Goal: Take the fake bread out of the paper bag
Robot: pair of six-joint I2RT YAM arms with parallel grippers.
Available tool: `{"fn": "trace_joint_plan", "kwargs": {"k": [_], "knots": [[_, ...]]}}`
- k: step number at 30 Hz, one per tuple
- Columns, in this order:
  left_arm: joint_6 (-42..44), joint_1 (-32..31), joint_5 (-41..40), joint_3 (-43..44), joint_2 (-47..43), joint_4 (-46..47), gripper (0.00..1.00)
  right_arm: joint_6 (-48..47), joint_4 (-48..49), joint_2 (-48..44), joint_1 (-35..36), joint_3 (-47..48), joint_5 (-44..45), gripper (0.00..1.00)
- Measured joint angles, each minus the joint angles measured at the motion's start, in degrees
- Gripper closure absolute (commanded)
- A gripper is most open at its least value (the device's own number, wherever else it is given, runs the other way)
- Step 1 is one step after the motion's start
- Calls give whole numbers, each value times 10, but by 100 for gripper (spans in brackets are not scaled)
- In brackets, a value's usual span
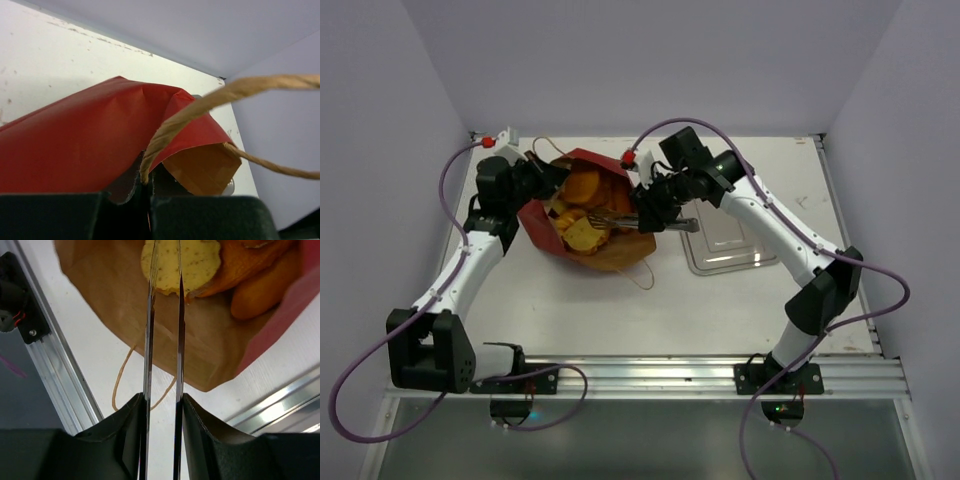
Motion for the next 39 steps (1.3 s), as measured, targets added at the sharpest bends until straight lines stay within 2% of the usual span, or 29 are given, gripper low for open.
{"fn": "trace_joint_plan", "kwargs": {"k": [7,20,29,39], "knots": [[-47,-63,-73,-40,-31,30,100,84,52,-27,-79,-58,-8,62],[-86,-95,-134,-49,-32,43,100,205,123,-78,-134,-103,-72,60],[-89,-109,-143,-43,-19,54,100,270,158,-71,-135,-118,-105,57],[-92,-113,-146,-40,-16,55,100,287,174,-64,-135,-119,-87,56]]}}
